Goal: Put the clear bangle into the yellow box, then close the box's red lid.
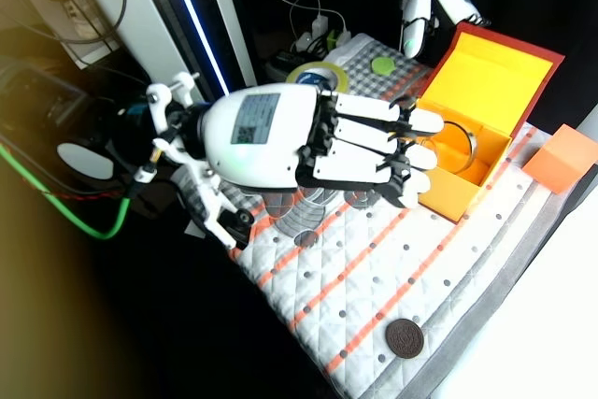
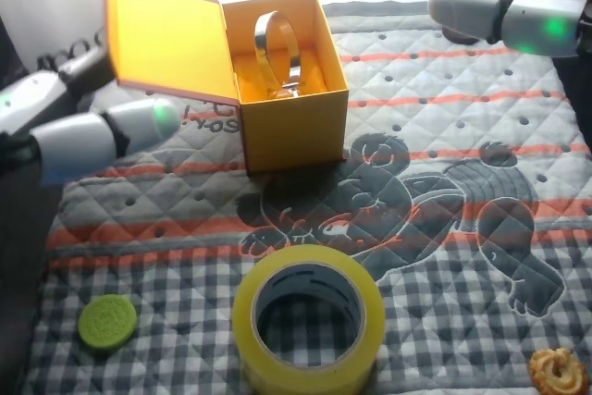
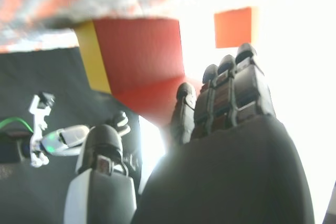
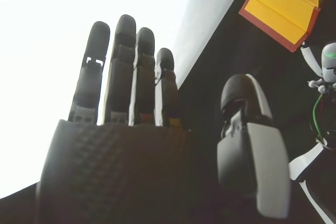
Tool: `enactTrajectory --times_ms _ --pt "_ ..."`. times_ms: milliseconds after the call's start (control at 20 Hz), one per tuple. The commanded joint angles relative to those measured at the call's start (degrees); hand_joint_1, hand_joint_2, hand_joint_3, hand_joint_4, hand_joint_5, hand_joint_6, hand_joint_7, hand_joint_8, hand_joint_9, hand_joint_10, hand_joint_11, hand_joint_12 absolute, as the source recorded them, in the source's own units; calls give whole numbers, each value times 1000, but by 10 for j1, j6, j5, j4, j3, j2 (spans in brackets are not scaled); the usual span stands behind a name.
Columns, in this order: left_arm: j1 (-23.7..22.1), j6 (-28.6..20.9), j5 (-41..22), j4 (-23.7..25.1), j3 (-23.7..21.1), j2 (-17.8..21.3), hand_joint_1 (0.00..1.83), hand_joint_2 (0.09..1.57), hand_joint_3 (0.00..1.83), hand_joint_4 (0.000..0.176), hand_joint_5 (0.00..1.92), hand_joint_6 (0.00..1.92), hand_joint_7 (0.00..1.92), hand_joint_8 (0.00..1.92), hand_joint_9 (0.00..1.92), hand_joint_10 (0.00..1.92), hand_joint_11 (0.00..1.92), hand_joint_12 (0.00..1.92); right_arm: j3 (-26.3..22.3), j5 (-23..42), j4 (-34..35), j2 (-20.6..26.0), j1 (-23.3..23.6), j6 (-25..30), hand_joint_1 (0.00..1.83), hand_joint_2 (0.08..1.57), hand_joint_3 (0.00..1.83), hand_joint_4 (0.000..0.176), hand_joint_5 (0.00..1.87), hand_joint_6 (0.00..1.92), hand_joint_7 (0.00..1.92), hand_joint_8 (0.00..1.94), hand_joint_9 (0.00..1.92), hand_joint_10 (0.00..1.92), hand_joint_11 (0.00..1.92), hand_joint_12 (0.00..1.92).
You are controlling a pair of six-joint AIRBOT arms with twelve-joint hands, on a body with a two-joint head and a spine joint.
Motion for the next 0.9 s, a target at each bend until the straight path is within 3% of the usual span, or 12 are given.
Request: enactTrajectory --times_ms 0,200,300,400,500,550,600,650,750,800,850 --pt "-13 -5 -72 19 4 -1 102 1099 6 176 0 0 20 2 0 0 0 0 0 72 9 5 5 -1 204 1292 1 41 292 1 518 5 559 11 80 1139" --pt "-49 -5 -59 39 16 -16 134 1096 3 176 9 1 2 0 0 0 0 0 1 72 13 5 4 -1 195 1290 1 50 292 0 503 1 542 1 65 1133" --pt "-72 -5 -36 52 30 -34 286 1063 0 176 20 5 28 10 8 3 0 0 0 74 15 7 2 -1 201 1293 0 45 288 1 499 2 528 4 52 1155" --pt "-96 -5 -10 69 42 -49 295 1035 0 176 58 5 55 1 2 0 0 0 -2 79 17 11 0 -1 196 1289 0 28 262 0 483 0 517 0 54 1119" --pt "-105 -4 1 76 47 -54 214 1047 3 176 64 4 20 0 0 0 0 0 -3 83 19 13 -2 -1 173 1278 0 35 269 2 441 0 449 0 9 1036" --pt "-121 -4 17 86 55 -62 141 1050 4 176 69 5 33 7 0 0 0 0 -4 88 21 16 -4 -1 152 1286 3 38 276 2 411 2 372 9 1 857" --pt "-132 -4 28 93 60 -67 141 1050 4 176 69 5 33 7 0 0 0 0 -5 90 22 17 -5 -1 152 1286 3 38 276 2 411 2 372 9 1 857" --pt "-145 -4 44 103 67 -75 109 1051 3 176 100 11 79 15 2 1 0 0 -6 92 24 19 -7 -1 171 1284 0 43 279 5 299 4 263 6 0 658" --pt "-174 -4 79 129 83 -97 50 1054 3 176 64 0 68 5 16 4 0 0 -6 93 25 20 -9 -1 161 1291 0 43 286 1 355 4 339 10 0 823" --pt "-190 -4 98 142 94 -109 118 1056 2 176 94 12 91 11 23 6 0 0 -6 93 26 19 -10 -1 161 1293 0 44 288 1 393 5 380 11 0 915" --pt "-198 -4 110 149 99 -116 183 1050 0 176 146 9 108 5 28 4 0 0 -6 93 26 19 -10 -1 143 1306 3 47 285 0 370 2 356 5 0 890"
